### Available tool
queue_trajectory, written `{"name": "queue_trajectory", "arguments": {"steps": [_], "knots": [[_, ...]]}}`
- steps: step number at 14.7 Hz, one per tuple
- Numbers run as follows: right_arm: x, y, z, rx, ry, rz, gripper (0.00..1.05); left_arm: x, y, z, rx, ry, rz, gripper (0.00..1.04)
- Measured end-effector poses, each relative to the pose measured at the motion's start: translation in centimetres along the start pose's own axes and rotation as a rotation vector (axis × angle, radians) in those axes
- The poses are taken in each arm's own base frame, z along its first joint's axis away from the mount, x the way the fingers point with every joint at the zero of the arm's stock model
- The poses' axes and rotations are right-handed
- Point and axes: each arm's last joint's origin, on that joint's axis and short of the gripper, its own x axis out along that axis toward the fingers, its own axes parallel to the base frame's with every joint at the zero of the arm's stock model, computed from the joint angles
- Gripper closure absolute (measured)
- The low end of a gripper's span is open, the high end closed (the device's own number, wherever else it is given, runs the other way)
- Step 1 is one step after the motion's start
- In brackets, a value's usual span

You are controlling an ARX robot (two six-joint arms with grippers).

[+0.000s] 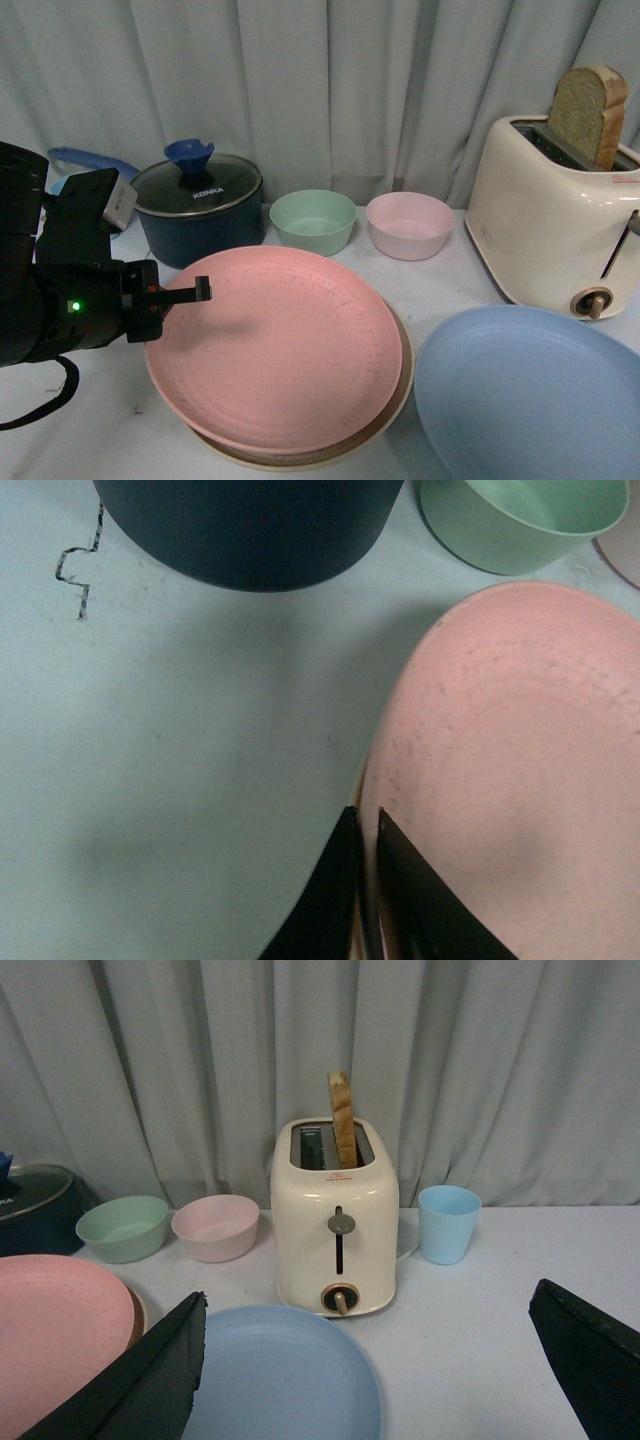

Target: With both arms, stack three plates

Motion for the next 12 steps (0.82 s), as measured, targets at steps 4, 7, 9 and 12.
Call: {"name": "queue_trajectory", "arguments": {"steps": [4, 7, 9, 12], "knots": [[0.0, 0.0, 0.0, 0.000, 0.000, 0.000, 0.06, -0.5, -0.2, 0.7, -0.048, -0.004, -0.035, 0.54], [0.0, 0.0, 0.0, 0.000, 0.000, 0.000, 0.06, -4.4, -0.3, 3.3, -0.087, -0.131, -0.078, 0.17], [0.0, 0.0, 0.0, 0.000, 0.000, 0.000, 0.06, -8.3, -0.4, 4.3, -0.078, -0.206, -0.077, 0.08], [0.0, 0.0, 0.0, 0.000, 0.000, 0.000, 0.06, -15.2, 0.5, 3.6, 0.090, -0.601, 0.079, 0.33]]}}
